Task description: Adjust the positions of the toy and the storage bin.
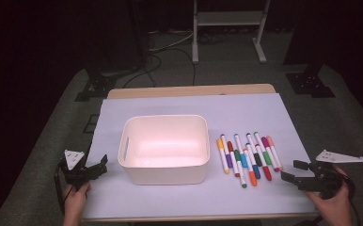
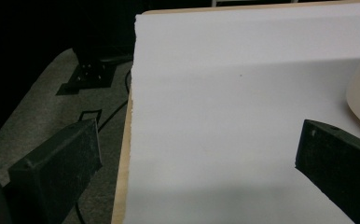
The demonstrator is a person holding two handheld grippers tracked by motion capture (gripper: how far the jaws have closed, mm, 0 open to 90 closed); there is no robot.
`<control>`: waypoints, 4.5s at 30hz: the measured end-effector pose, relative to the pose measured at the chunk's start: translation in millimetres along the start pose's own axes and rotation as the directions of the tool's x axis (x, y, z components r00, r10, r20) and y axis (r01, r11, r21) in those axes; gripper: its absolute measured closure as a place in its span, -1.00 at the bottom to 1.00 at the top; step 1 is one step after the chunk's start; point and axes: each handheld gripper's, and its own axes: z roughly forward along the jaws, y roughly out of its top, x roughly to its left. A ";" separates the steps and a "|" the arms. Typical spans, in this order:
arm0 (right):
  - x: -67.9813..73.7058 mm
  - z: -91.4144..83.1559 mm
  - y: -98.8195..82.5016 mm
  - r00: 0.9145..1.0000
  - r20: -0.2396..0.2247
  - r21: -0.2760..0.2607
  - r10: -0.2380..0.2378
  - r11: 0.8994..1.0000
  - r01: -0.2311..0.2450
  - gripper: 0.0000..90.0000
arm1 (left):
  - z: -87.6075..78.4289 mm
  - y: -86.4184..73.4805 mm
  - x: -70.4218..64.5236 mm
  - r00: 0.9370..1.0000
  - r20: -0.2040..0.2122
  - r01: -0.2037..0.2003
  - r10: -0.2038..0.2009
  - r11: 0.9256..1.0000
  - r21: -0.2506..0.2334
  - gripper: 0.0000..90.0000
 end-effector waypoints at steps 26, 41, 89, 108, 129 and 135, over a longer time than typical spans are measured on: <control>-26.1 50.9 54.9 0.996 0.084 0.157 0.024 0.987 -0.037 -0.40 | -0.7 -0.1 -3.8 0.999 -0.003 -0.038 0.038 0.999 -0.002 -1.00; -41.5 72.3 60.1 0.983 0.180 0.235 0.045 0.968 -0.088 0.07 | -0.6 -0.4 -6.3 0.998 0.003 -0.066 0.066 0.998 -0.007 -1.00; 19.3 39.0 112.6 0.993 -0.114 0.171 0.007 0.985 0.013 0.68 | -2.7 -1.2 -7.6 0.995 0.021 -0.095 0.096 0.995 -0.023 -1.00; 113.3 52.9 192.3 0.896 -0.407 0.143 -0.175 0.957 0.252 0.68 | -2.5 -1.0 -7.7 0.995 0.025 -0.096 0.096 0.995 -0.019 -1.00; 198.0 114.1 226.9 0.755 -0.605 0.176 -0.253 0.882 0.437 0.68 | -1.4 -0.8 -7.1 0.995 0.031 -0.094 0.095 0.995 -0.016 -1.00; 213.4 136.2 226.6 0.725 -0.639 0.202 -0.257 0.854 0.480 0.68 | -1.5 -0.7 -7.0 0.995 0.032 -0.093 0.094 0.996 -0.012 -1.00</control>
